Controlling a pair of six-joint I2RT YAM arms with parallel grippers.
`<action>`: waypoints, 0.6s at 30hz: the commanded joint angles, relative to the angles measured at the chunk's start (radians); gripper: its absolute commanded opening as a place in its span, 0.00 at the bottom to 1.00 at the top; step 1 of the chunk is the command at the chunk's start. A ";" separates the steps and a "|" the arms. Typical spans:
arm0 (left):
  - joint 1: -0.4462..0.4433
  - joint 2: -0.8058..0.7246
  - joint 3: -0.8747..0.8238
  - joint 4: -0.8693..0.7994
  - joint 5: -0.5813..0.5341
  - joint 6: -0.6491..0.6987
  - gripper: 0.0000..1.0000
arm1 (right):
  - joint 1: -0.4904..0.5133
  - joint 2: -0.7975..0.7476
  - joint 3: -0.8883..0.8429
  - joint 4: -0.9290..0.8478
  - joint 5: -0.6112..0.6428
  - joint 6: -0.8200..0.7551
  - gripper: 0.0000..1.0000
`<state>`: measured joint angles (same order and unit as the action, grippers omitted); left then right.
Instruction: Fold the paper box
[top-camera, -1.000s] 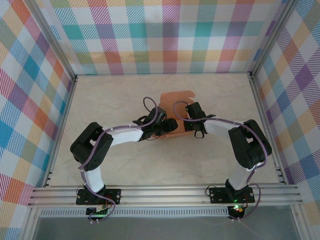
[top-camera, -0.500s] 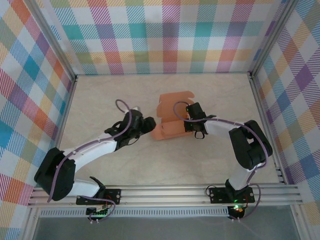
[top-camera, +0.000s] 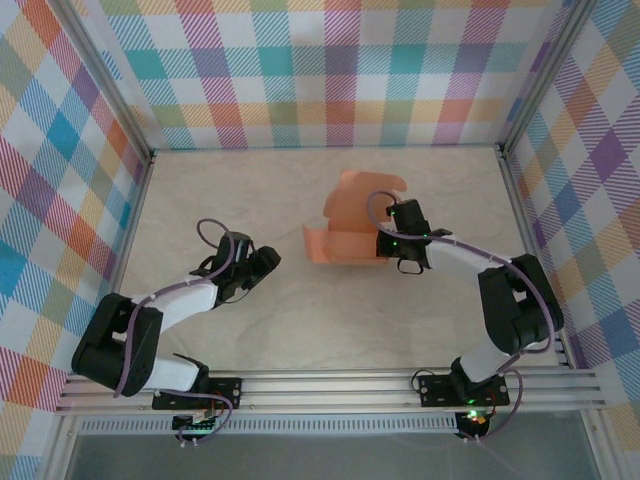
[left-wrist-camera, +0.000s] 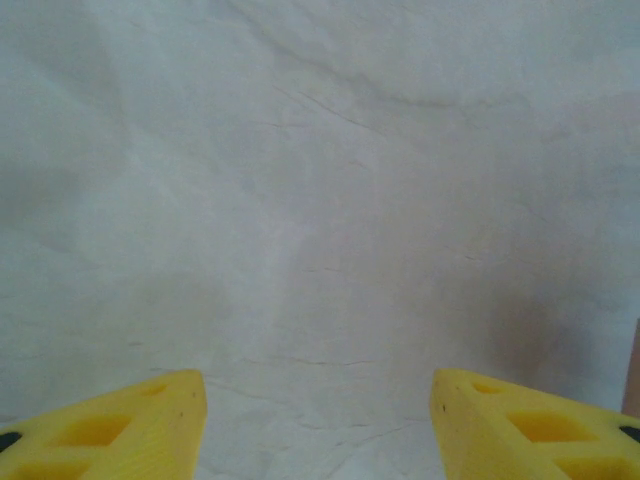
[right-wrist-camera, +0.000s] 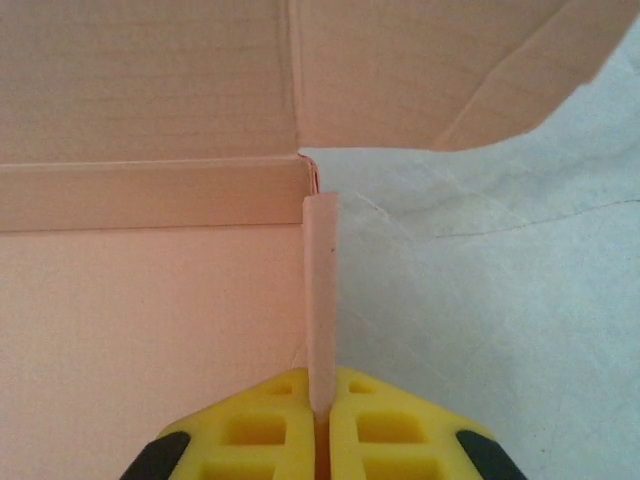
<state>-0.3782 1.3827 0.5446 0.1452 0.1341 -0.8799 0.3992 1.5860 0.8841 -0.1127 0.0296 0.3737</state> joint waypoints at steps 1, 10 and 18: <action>-0.034 0.014 0.014 0.152 0.111 -0.003 0.60 | -0.013 -0.045 -0.025 0.031 -0.076 0.055 0.08; -0.091 0.070 0.156 0.161 0.185 0.038 0.60 | -0.013 -0.073 -0.025 0.055 -0.109 0.053 0.09; -0.130 0.109 0.216 0.163 0.200 0.036 0.59 | -0.013 -0.081 -0.024 0.041 -0.085 0.035 0.08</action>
<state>-0.4969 1.4891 0.7330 0.2913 0.3073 -0.8597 0.3862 1.5410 0.8639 -0.0906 -0.0483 0.4103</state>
